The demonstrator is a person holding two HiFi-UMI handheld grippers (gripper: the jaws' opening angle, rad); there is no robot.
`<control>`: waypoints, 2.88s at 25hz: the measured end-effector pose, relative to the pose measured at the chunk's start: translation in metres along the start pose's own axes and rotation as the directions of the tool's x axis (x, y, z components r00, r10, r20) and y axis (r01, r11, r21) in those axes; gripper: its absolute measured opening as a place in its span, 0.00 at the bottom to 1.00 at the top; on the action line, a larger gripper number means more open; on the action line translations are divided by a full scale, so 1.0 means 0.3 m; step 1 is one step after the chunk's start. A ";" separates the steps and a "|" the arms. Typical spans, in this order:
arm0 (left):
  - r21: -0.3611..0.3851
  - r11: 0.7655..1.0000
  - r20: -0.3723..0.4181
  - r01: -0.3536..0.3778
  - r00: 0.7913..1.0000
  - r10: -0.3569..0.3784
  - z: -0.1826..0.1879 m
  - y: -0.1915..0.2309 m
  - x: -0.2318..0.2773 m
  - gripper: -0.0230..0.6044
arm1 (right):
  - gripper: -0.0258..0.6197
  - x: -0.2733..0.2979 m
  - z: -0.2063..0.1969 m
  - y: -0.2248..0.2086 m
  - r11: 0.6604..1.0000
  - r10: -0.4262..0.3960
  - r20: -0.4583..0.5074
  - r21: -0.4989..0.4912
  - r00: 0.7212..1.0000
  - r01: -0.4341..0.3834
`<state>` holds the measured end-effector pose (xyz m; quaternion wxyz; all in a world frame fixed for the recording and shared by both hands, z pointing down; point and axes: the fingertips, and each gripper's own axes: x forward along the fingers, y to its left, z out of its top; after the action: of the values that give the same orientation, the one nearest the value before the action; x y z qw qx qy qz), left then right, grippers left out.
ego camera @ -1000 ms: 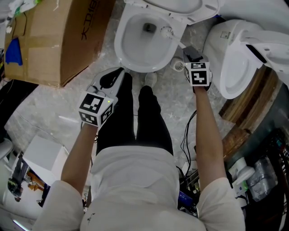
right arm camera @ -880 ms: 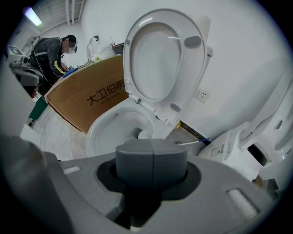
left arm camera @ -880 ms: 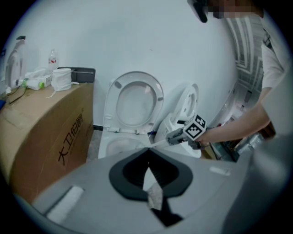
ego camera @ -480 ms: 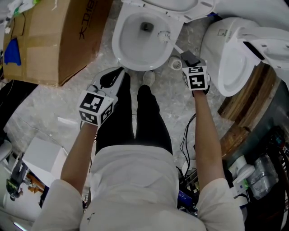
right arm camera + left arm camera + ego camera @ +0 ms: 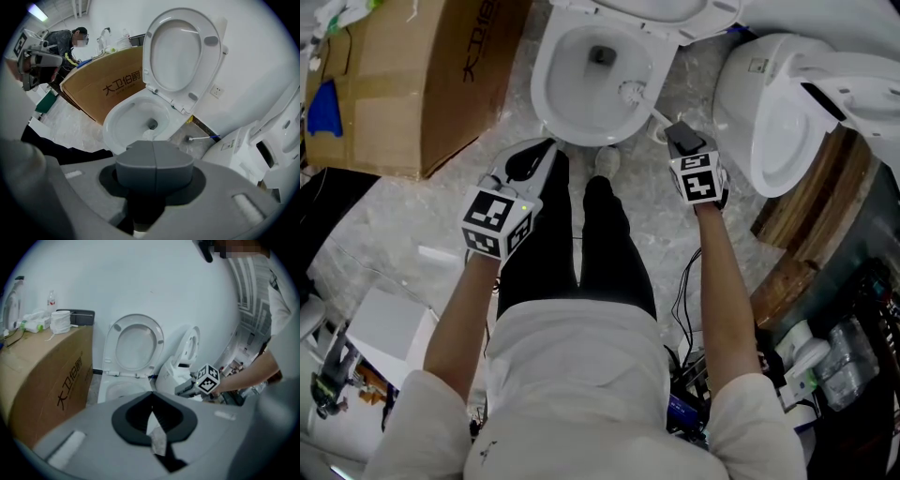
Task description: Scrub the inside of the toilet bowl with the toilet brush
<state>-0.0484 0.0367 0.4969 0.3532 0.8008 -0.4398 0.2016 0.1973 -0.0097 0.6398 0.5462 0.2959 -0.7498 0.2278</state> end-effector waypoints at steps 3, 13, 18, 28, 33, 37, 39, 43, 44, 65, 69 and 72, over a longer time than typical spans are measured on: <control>0.002 1.000 0.001 0.004 1.000 -0.004 0.000 0.003 -0.003 0.01 | 0.26 -0.005 -0.021 0.041 1.000 0.018 -0.011 0.002 1.000 -0.018; 0.003 1.000 0.000 0.018 1.000 -0.018 -0.005 0.005 -0.011 0.01 | 0.26 -0.005 -0.068 0.182 0.996 0.086 -0.035 0.036 0.996 -0.084; 0.004 1.000 -0.001 0.015 1.000 -0.015 -0.012 0.020 -0.028 0.01 | 0.26 0.006 -0.056 0.259 0.993 0.121 -0.036 0.016 0.992 -0.120; -0.006 1.000 0.002 0.022 1.000 -0.022 -0.022 0.045 -0.037 0.01 | 0.26 0.023 0.008 0.349 0.984 0.168 0.003 0.067 0.986 -0.168; -0.010 1.000 -0.006 0.023 1.000 -0.024 -0.029 0.065 -0.033 0.01 | 0.26 0.037 0.038 0.276 0.986 0.122 0.036 0.110 0.992 -0.125; -0.017 1.000 -0.013 0.022 1.000 -0.022 -0.031 0.085 -0.027 0.01 | 0.26 0.073 0.056 0.236 0.985 0.109 0.027 0.130 0.994 -0.111; -0.018 1.000 -0.018 0.022 1.000 -0.022 -0.030 0.095 -0.021 0.01 | 0.26 0.096 0.068 0.228 0.985 0.108 0.020 0.134 0.994 -0.110; -0.023 1.000 -0.021 0.016 1.000 -0.016 -0.026 0.117 -0.010 0.01 | 0.26 0.146 0.095 0.235 0.983 0.114 0.018 0.143 0.993 -0.115; -0.025 1.000 -0.021 0.015 1.000 -0.016 -0.026 0.123 -0.008 0.01 | 0.26 0.158 0.099 0.240 0.983 0.116 0.016 0.145 0.993 -0.117; -0.064 0.998 -0.047 -0.006 0.999 0.003 -0.018 0.225 0.046 0.01 | 0.26 0.319 0.220 0.281 0.986 0.157 -0.045 0.064 0.987 -0.154; -0.070 0.998 -0.047 -0.008 0.999 0.005 -0.012 0.234 0.058 0.01 | 0.26 0.338 0.254 0.285 0.985 0.167 -0.039 0.048 0.985 -0.165; -0.074 0.997 -0.047 -0.012 0.999 0.008 -0.011 0.240 0.065 0.01 | 0.26 0.354 0.296 0.283 0.986 0.166 -0.029 0.029 0.986 -0.165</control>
<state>-0.0991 0.0020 0.5394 0.3920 0.7799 -0.4426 0.2054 0.0533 -0.0282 0.7130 0.5330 0.2364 -0.7600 0.2871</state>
